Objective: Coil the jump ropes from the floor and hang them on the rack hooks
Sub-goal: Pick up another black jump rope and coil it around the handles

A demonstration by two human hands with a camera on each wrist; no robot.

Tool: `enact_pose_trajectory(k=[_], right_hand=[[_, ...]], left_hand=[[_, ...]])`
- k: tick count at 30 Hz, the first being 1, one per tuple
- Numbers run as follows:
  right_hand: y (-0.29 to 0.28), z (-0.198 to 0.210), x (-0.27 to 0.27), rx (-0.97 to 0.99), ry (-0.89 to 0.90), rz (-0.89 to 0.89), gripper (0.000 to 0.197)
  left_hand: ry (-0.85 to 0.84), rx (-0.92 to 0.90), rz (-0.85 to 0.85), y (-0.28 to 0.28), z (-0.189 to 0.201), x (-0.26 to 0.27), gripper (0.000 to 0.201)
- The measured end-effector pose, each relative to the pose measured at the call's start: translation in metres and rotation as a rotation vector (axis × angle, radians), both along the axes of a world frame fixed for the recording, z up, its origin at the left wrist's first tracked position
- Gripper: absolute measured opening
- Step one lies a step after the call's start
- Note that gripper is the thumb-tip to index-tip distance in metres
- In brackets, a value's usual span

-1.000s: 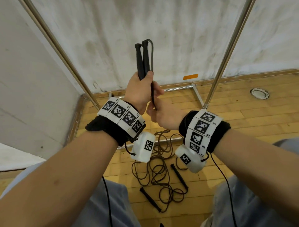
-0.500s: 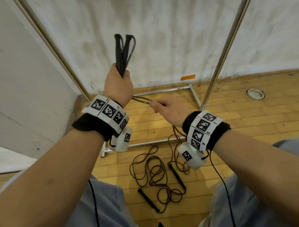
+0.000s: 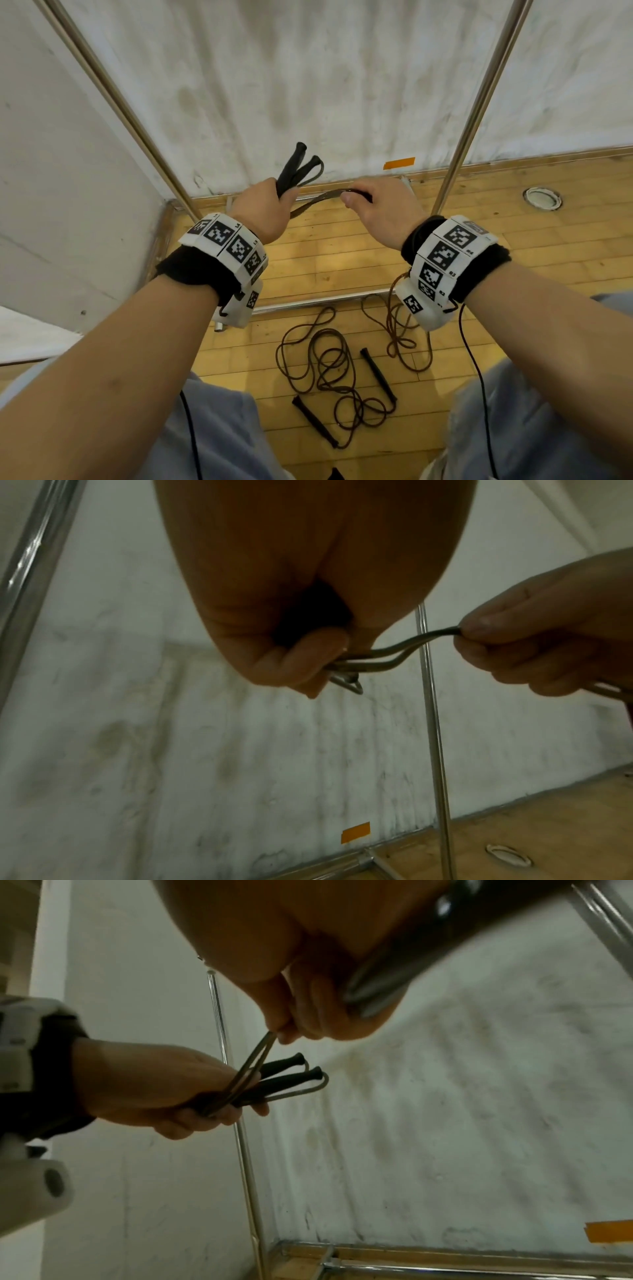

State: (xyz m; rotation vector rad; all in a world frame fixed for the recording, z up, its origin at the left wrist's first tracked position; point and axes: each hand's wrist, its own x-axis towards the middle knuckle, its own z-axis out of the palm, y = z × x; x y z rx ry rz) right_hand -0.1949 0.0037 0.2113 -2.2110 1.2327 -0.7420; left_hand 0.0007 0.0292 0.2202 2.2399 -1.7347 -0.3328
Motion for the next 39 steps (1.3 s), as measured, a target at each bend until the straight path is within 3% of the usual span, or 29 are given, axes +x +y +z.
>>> enact_pose_trajectory(k=[2, 5, 8, 10, 14, 17, 21, 24, 29, 33, 36, 37, 39], right_hand=[[-0.003, -0.001, -0.002, -0.025, -0.008, -0.026, 0.024], [-0.005, 0.003, -0.004, -0.054, 0.015, -0.055, 0.019], [0.000, 0.013, -0.002, -0.126, -0.013, 0.014, 0.016], [0.005, 0.020, 0.002, -0.181, -0.035, 0.073, 0.017], [0.004, 0.024, 0.001, -0.232, -0.011, 0.053, 0.024], [0.000, 0.022, -0.003, -0.204, 0.020, -0.006, 0.030], [-0.010, 0.021, -0.009, -0.028, 0.001, -0.098, 0.039], [-0.017, 0.021, -0.014, 0.091, -0.012, -0.091, 0.049], [-0.022, 0.023, -0.023, 0.309, -0.168, -0.009, 0.045], [-0.026, 0.021, -0.026, 0.610, -0.484, 0.029, 0.036], [-0.027, 0.018, -0.025, 0.820, -0.722, 0.031, 0.021], [-0.029, 0.016, -0.024, 0.848, -0.786, 0.063, 0.017], [-0.029, 0.011, -0.020, 0.792, -0.740, 0.088, 0.023]], left_hand=[[0.059, 0.049, -0.057, 0.000, 0.000, -0.005, 0.054], [0.080, 0.101, -0.161, 0.006, -0.001, -0.015, 0.052], [-0.144, 0.181, -0.223, 0.010, -0.004, -0.023, 0.038], [-0.192, 0.205, -0.233, 0.012, -0.003, -0.028, 0.018], [-0.113, 0.241, -0.288, 0.019, -0.004, -0.040, 0.006], [-0.047, 0.257, -0.331, 0.023, -0.003, -0.040, 0.020], [-0.011, 0.272, -0.401, 0.026, 0.002, -0.040, 0.044], [0.016, 0.251, -0.436, 0.028, 0.007, -0.040, 0.048], [0.141, 0.148, -0.515, 0.032, 0.023, -0.036, 0.038], [0.304, 0.074, -0.484, 0.032, 0.037, -0.037, 0.039], [0.505, 0.057, -0.452, 0.032, 0.044, -0.038, 0.026], [0.553, 0.044, -0.436, 0.032, 0.045, -0.039, 0.019], [0.629, 0.013, -0.391, 0.031, 0.045, -0.041, 0.014]])
